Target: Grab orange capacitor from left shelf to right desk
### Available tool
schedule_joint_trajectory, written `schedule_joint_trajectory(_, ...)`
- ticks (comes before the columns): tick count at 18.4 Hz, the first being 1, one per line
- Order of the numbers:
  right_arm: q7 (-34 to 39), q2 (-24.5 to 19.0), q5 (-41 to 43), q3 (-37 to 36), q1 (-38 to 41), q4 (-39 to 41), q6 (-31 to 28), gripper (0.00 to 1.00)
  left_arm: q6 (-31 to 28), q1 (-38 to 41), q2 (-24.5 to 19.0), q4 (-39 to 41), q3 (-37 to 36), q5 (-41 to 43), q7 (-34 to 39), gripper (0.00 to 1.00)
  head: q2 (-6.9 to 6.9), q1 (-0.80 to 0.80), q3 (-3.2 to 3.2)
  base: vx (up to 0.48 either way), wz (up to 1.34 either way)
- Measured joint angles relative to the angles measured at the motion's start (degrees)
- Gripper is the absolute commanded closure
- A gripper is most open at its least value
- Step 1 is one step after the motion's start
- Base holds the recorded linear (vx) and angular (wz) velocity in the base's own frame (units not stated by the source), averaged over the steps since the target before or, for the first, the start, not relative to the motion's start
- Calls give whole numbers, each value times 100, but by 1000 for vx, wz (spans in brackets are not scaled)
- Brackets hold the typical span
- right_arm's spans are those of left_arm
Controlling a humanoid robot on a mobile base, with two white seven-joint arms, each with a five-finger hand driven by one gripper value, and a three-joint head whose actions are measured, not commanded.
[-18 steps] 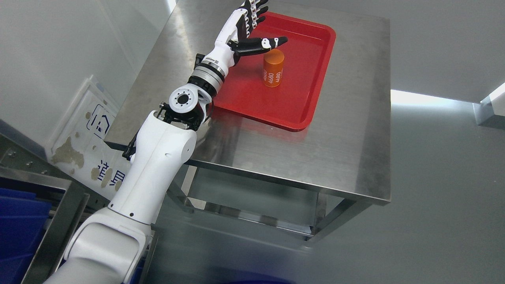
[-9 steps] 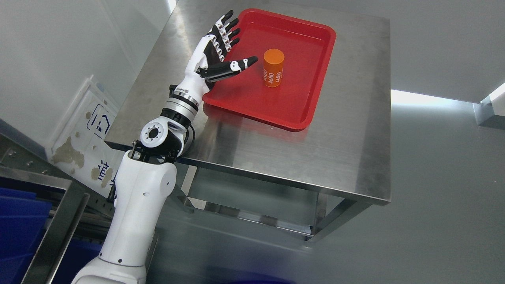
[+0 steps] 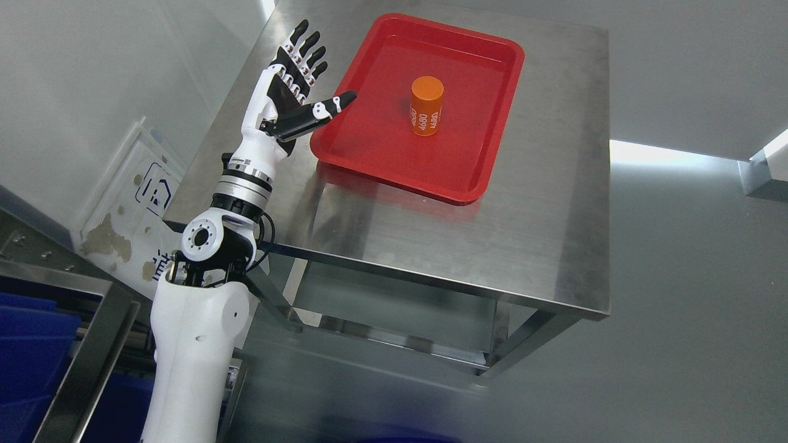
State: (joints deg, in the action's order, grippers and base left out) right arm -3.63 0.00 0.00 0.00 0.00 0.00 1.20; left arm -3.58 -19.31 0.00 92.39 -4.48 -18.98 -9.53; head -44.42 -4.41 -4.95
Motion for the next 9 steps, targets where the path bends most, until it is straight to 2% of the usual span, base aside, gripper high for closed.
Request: schedule_joint_trajectory(9, 0, 0, 0, 0, 0, 0, 0, 0, -8, 305, 0, 369, 261, 4, -105, 0, 0, 0, 0, 0, 0)
